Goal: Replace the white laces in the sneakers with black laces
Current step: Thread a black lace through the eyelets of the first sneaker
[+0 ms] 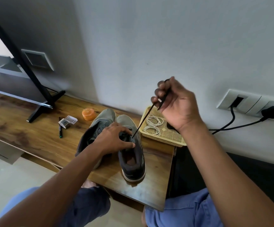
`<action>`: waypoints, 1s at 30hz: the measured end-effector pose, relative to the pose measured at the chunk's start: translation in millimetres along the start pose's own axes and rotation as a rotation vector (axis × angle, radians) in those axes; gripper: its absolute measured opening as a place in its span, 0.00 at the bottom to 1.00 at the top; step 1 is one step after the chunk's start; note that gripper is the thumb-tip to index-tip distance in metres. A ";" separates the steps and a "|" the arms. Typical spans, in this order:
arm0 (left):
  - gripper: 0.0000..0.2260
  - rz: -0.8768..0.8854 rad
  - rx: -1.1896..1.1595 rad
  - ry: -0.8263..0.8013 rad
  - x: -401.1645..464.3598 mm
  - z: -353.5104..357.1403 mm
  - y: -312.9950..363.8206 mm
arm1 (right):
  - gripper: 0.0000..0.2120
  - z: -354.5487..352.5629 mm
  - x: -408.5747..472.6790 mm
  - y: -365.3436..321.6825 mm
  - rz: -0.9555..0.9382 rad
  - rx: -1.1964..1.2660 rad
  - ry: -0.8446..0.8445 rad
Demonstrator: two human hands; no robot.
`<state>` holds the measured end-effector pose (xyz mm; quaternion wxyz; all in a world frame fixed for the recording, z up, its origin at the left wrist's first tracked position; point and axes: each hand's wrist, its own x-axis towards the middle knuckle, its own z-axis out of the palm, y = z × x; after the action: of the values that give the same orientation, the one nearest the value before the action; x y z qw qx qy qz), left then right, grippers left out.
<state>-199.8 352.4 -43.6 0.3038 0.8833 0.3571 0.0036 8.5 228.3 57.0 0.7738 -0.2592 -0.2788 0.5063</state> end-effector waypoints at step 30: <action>0.29 -0.007 0.010 0.000 -11.3 0.5 7.7 | 0.25 71.0 5.4 -40.6 -0.095 -0.043 -0.171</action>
<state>-203.3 340.7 -37.5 0.2993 0.8837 0.3599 0.0006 -13.1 227.4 136.1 0.7646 -0.2182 -0.3666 0.4831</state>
